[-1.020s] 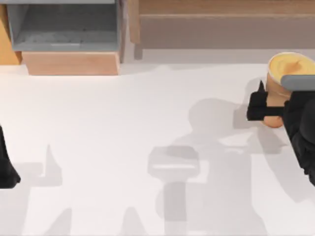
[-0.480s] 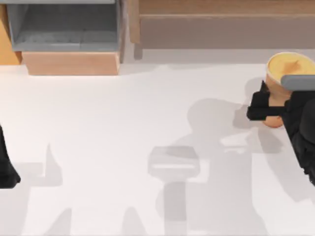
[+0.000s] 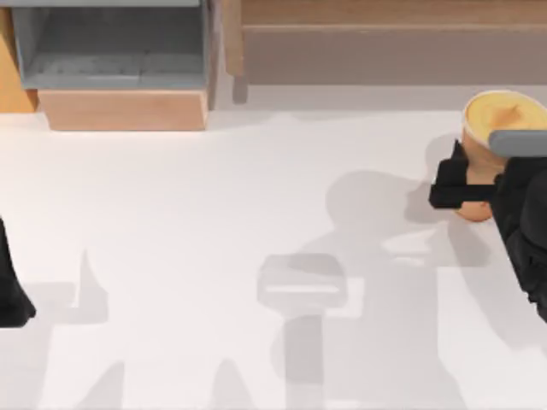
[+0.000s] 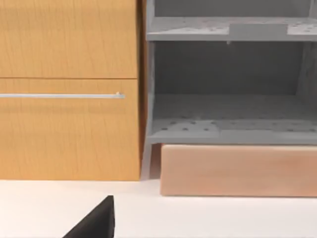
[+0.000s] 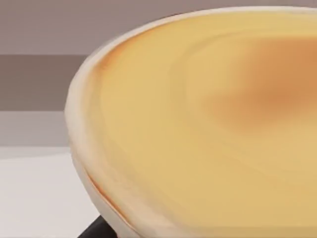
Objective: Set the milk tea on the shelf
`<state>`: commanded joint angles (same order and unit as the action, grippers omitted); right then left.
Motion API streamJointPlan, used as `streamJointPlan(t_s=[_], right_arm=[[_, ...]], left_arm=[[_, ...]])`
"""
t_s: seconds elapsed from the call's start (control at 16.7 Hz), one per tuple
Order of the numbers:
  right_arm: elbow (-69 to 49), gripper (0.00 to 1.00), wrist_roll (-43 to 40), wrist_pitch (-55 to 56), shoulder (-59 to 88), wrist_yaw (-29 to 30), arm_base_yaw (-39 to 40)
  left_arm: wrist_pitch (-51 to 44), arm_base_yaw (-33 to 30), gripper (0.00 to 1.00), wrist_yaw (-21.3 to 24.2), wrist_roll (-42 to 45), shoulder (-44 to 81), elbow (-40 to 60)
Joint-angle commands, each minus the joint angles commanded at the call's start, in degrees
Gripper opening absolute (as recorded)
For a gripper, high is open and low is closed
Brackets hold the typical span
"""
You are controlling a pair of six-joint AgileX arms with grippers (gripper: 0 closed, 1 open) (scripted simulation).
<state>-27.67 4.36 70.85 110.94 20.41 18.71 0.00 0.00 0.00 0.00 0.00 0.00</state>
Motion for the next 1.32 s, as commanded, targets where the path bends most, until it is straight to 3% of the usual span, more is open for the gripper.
streamJointPlan(t_s=[0.9,1.32], right_arm=[[-0.6,0.0,0.2,-2.8,-3.4,-0.2,-0.1],[-12.4,0.0,-0.8,-9.3,-10.3,-5.4,-5.4]], left_arm=[[0.0,0.0,1.0,0.0,0.0,0.0,0.0],[0.0,0.0,1.0,0.0,0.0,0.0,0.0]])
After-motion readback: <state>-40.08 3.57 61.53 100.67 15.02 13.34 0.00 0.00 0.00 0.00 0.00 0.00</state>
